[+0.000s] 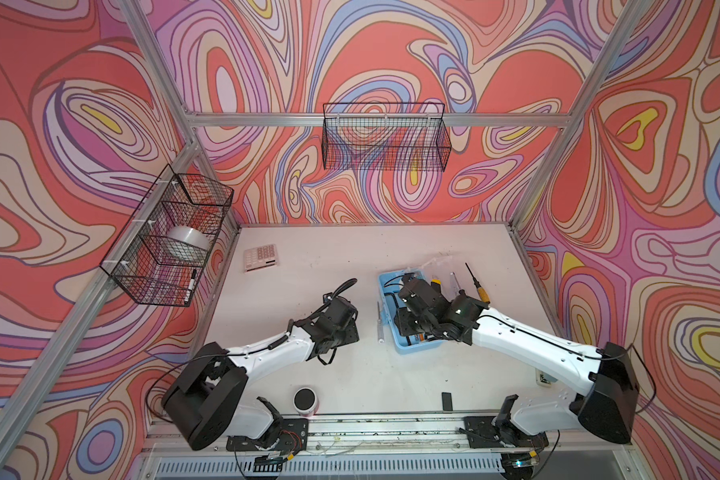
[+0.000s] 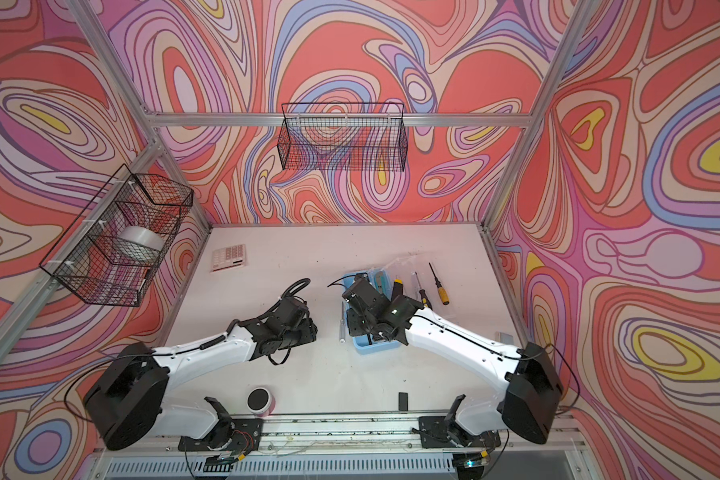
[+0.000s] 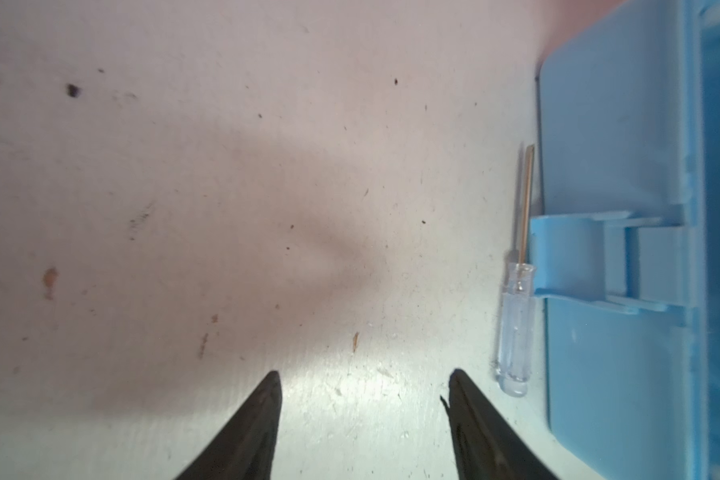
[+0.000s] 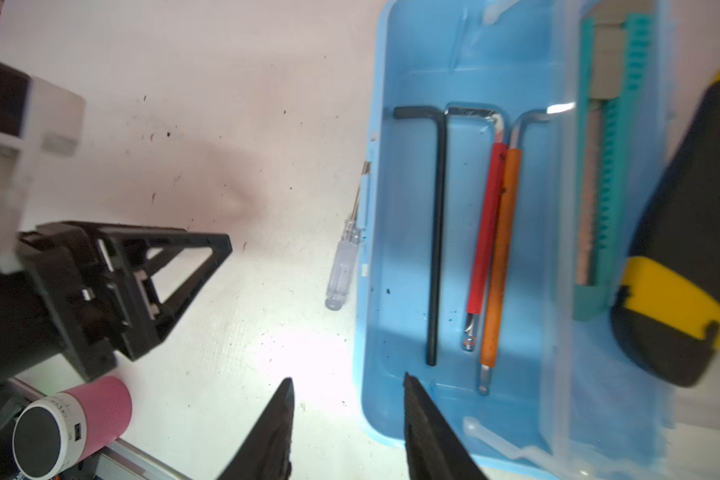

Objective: Pack the tool kit
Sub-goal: 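Withdraw the left gripper while the right gripper reaches the small clear screwdriver and closes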

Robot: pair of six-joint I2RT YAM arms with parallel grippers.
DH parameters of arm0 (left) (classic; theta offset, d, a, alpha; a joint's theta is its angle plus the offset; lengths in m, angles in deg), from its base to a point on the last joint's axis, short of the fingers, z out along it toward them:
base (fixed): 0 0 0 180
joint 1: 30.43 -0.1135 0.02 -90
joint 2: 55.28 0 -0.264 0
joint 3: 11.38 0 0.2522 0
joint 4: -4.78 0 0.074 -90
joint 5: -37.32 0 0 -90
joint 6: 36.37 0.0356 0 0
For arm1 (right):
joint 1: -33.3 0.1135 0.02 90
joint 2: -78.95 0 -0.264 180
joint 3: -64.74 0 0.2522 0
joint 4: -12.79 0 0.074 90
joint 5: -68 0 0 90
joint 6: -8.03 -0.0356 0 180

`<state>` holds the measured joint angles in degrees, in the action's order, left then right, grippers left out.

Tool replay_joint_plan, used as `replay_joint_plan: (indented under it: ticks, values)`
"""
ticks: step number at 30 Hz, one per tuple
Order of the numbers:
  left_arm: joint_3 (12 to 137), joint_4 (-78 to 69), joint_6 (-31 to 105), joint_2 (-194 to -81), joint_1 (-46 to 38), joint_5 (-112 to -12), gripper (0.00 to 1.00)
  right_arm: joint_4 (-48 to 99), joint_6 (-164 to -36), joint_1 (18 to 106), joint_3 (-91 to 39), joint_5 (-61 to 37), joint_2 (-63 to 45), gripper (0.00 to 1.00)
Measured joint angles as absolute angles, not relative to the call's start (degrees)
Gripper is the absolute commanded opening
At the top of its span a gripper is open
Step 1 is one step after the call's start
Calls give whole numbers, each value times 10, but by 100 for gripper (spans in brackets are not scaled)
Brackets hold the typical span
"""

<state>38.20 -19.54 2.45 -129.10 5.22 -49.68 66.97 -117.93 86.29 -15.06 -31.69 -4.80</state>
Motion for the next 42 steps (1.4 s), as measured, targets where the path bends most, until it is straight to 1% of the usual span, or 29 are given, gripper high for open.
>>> replay_joint_plan:
  ticks: [4,8,14,18,25,28,34,42]
  values:
    - [349,-195,29,-1215,-9,-513,63,661,-1214,899,-178,-328,-120,43]
    - [338,-199,43,-1172,-43,-524,64,666,-1249,907,-214,-331,-188,42]
    - [317,-191,59,-1148,-83,-548,63,699,-1311,907,-282,-334,-272,41]
    - [293,-190,65,-1150,-95,-565,63,732,-1349,907,-325,-346,-314,40]
    - [290,-179,71,-1155,-104,-584,63,765,-1401,907,-328,-368,-335,39]
    - [290,-172,72,-1160,-109,-591,63,772,-1413,907,-328,-377,-343,38]
    - [289,-162,72,-1170,-114,-598,62,783,-1442,907,-328,-403,-358,32]
    - [275,-148,71,-1176,-116,-603,62,777,-1467,908,-332,-428,-368,31]
